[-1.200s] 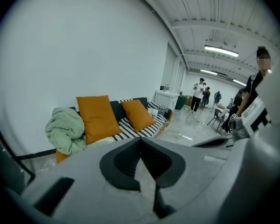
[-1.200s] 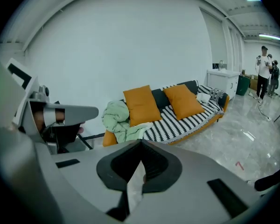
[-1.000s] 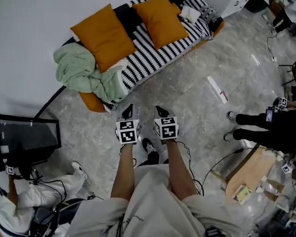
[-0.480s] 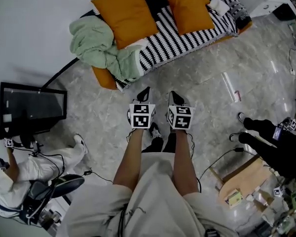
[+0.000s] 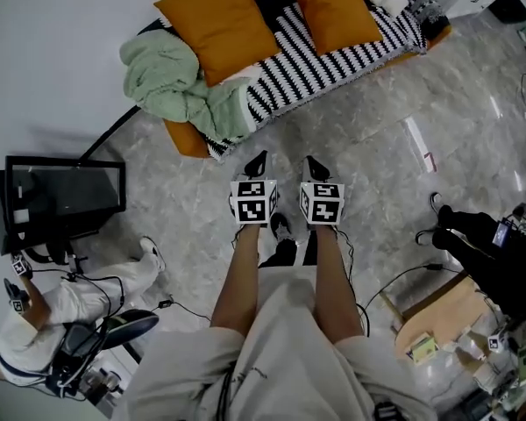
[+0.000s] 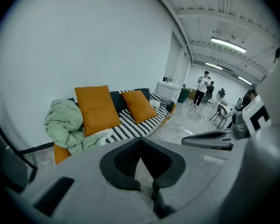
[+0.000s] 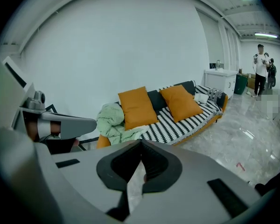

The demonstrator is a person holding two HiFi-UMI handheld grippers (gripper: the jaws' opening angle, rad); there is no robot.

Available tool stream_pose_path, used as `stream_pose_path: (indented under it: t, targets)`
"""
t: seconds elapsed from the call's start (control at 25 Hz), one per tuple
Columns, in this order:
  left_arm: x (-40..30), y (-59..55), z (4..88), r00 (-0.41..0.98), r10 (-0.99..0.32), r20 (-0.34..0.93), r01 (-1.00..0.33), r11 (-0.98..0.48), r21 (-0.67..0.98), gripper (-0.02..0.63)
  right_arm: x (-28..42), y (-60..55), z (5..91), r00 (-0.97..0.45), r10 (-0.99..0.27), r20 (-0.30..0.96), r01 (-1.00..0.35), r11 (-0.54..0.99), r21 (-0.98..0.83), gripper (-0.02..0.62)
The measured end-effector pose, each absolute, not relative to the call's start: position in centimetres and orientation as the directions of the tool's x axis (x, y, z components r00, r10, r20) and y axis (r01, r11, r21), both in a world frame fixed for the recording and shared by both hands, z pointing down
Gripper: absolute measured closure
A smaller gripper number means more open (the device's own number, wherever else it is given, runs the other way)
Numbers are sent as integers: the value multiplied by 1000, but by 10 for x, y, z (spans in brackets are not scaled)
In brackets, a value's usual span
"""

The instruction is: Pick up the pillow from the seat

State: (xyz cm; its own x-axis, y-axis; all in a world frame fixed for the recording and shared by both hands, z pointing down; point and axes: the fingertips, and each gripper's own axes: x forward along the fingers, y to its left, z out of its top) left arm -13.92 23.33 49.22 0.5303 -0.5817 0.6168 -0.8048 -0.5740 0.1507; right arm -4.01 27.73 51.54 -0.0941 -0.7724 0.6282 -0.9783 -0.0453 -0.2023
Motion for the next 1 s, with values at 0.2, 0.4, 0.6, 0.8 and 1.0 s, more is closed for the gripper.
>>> stream_pose_path:
  t: [0.2, 0.4, 0.6, 0.8, 1.0]
  targets:
    - [-109, 212, 496, 539, -571, 619, -806, -564, 181, 597, -17, 255, 520, -114, -775, 622, -975, -33, -220, 589]
    - [-89, 183, 498, 519, -574, 633, -815, -556, 164, 597, 0, 227, 523, -132, -768, 627, -973, -20, -228, 589]
    - [-51, 157, 498, 542, -565, 623, -799, -576, 172, 597, 19, 197, 523, -133, -780, 612, -973, -16, -231, 589]
    - [-28, 138, 509, 532, -544, 649, -795, -586, 160, 597, 37, 177, 536, -158, -759, 632, -969, -6, -249, 589]
    - [-10, 96, 504, 515, -575, 636, -823, -539, 180, 597, 68, 135, 533, -167, -758, 630, -970, 12, -243, 589]
